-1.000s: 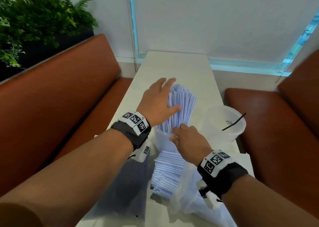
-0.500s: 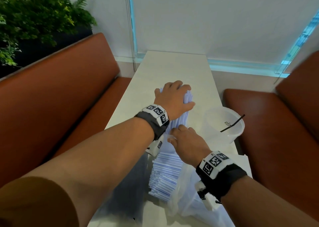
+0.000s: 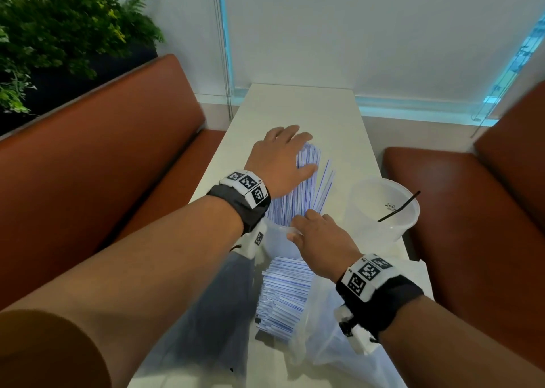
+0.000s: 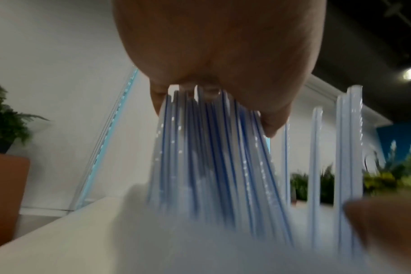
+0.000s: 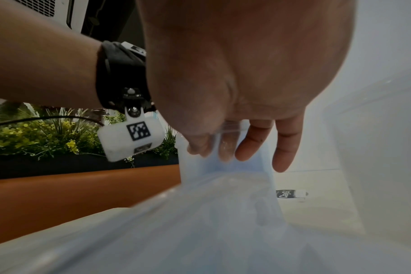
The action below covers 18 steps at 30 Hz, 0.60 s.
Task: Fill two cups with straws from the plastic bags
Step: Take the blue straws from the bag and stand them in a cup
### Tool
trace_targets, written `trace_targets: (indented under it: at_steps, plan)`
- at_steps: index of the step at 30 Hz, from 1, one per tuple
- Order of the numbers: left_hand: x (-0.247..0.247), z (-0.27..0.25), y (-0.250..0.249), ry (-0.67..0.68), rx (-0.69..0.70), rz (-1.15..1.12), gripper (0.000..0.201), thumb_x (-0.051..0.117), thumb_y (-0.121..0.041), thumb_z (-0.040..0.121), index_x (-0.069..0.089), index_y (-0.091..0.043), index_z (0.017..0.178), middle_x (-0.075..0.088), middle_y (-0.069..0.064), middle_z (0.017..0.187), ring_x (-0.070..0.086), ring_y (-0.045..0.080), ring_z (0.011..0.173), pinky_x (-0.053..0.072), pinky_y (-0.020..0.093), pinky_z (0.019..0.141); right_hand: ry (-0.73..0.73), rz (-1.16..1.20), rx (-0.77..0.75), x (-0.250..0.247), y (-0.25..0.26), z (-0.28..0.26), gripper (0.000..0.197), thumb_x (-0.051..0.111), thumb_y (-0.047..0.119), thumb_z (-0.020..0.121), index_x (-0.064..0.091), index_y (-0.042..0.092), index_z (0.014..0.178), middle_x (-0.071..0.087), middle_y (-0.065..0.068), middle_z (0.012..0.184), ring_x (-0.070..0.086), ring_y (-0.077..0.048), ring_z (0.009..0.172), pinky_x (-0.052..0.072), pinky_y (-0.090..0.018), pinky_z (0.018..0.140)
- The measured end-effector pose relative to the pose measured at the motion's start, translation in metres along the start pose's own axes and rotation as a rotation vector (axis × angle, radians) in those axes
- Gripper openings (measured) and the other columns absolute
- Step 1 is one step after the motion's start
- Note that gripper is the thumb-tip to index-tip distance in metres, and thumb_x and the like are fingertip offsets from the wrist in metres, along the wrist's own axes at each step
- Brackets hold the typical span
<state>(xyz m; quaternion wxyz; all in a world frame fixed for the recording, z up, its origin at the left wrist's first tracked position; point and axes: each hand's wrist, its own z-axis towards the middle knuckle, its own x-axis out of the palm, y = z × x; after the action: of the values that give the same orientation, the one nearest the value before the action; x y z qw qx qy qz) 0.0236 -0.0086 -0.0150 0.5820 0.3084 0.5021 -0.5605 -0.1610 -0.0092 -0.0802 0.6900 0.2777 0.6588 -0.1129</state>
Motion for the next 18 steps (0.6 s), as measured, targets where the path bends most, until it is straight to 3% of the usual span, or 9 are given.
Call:
trace_targets:
  at_steps: [3, 6, 9, 11, 12, 13, 15, 16, 18]
  plan:
    - [-0.005, -0.005, 0.001, 0.08, -0.001, 0.052, 0.08, 0.053, -0.071, 0.087, 0.028, -0.033, 0.153, 0.034, -0.003, 0.158, 0.038, 0.029, 0.14, 0.036, 0.05, 0.109, 0.021, -0.002, 0.004, -0.002, 0.001, 0.001, 0.027, 0.035, 0.041, 0.107, 0.047, 0.022, 0.122, 0.044, 0.001, 0.114, 0.038, -0.019, 0.092, 0.043, -0.035, 0.081]
    - [-0.026, -0.01, -0.003, 0.127, -0.048, -0.054, 0.092, 0.058, -0.081, 0.076, 0.023, -0.044, 0.152, 0.027, -0.006, 0.161, 0.035, 0.027, 0.142, 0.036, 0.056, 0.109, 0.019, 0.013, 0.0, -0.006, 0.001, -0.003, 0.023, 0.042, 0.036, 0.106, 0.047, 0.024, 0.125, 0.044, 0.003, 0.119, 0.051, -0.022, 0.097, 0.048, -0.038, 0.078]
    - [-0.049, -0.026, -0.008, 0.023, -0.068, -0.213, 0.096, 0.061, -0.084, 0.066, 0.023, -0.053, 0.149, 0.018, -0.007, 0.162, 0.027, 0.025, 0.147, 0.032, 0.06, 0.112, -0.272, 0.134, -0.079, -0.009, 0.004, -0.022, 0.02, 0.052, 0.033, 0.098, 0.054, 0.029, 0.117, 0.049, 0.009, 0.115, 0.058, -0.015, 0.08, 0.044, -0.031, 0.057]
    - [-0.06, -0.043, -0.008, -0.101, -0.06, -0.322, 0.087, 0.063, -0.076, 0.071, 0.033, -0.047, 0.146, 0.024, -0.004, 0.156, 0.031, 0.022, 0.144, 0.033, 0.051, 0.114, -0.503, 0.136, -0.044, -0.009, 0.006, -0.035, 0.011, 0.05, 0.04, 0.093, 0.05, 0.033, 0.101, 0.055, 0.012, 0.098, 0.05, -0.011, 0.062, 0.033, -0.026, 0.049]
    - [-0.065, -0.053, -0.008, -0.181, -0.043, -0.364, 0.075, 0.065, -0.069, 0.076, 0.042, -0.04, 0.142, 0.033, -0.003, 0.147, 0.038, 0.018, 0.137, 0.037, 0.044, 0.112, -0.516, 0.118, 0.044, -0.006, 0.004, -0.04, 0.015, 0.045, 0.049, 0.091, 0.043, 0.034, 0.095, 0.056, 0.012, 0.089, 0.048, -0.011, 0.059, 0.029, -0.026, 0.049]
    - [-0.068, -0.063, -0.01, -0.259, -0.02, -0.386, 0.06, 0.065, -0.061, 0.081, 0.051, -0.033, 0.132, 0.042, -0.005, 0.135, 0.047, 0.014, 0.125, 0.041, 0.037, 0.105, -0.428, 0.104, 0.179, -0.002, 0.002, -0.043, 0.025, 0.038, 0.059, 0.09, 0.037, 0.035, 0.094, 0.054, 0.012, 0.084, 0.048, -0.013, 0.06, 0.029, -0.027, 0.051]
    - [-0.067, -0.084, -0.018, -0.318, 0.03, -0.384, 0.028, 0.061, -0.051, 0.088, 0.06, -0.027, 0.104, 0.057, -0.009, 0.103, 0.056, 0.01, 0.092, 0.048, 0.031, 0.082, -0.096, 0.007, 0.458, 0.007, -0.006, -0.045, 0.053, 0.029, 0.08, 0.082, 0.035, 0.031, 0.1, 0.05, 0.01, 0.08, 0.049, -0.019, 0.065, 0.031, -0.033, 0.056]
    - [-0.062, -0.095, -0.023, -0.26, 0.059, -0.373, 0.022, 0.058, -0.048, 0.09, 0.06, -0.027, 0.092, 0.059, -0.011, 0.089, 0.056, 0.01, 0.079, 0.047, 0.031, 0.072, 0.029, -0.051, 0.53, 0.011, -0.01, -0.044, 0.064, 0.027, 0.086, 0.077, 0.037, 0.027, 0.102, 0.048, 0.009, 0.077, 0.048, -0.02, 0.065, 0.031, -0.034, 0.056]
    - [-0.043, -0.116, -0.031, 0.02, 0.109, -0.293, 0.022, 0.055, -0.045, 0.093, 0.06, -0.027, 0.082, 0.058, -0.009, 0.076, 0.054, 0.009, 0.07, 0.047, 0.031, 0.065, 0.145, -0.093, 0.548, 0.018, -0.014, -0.043, 0.069, 0.034, 0.085, 0.075, 0.046, 0.022, 0.101, 0.046, 0.01, 0.072, 0.047, -0.018, 0.064, 0.029, -0.032, 0.054]
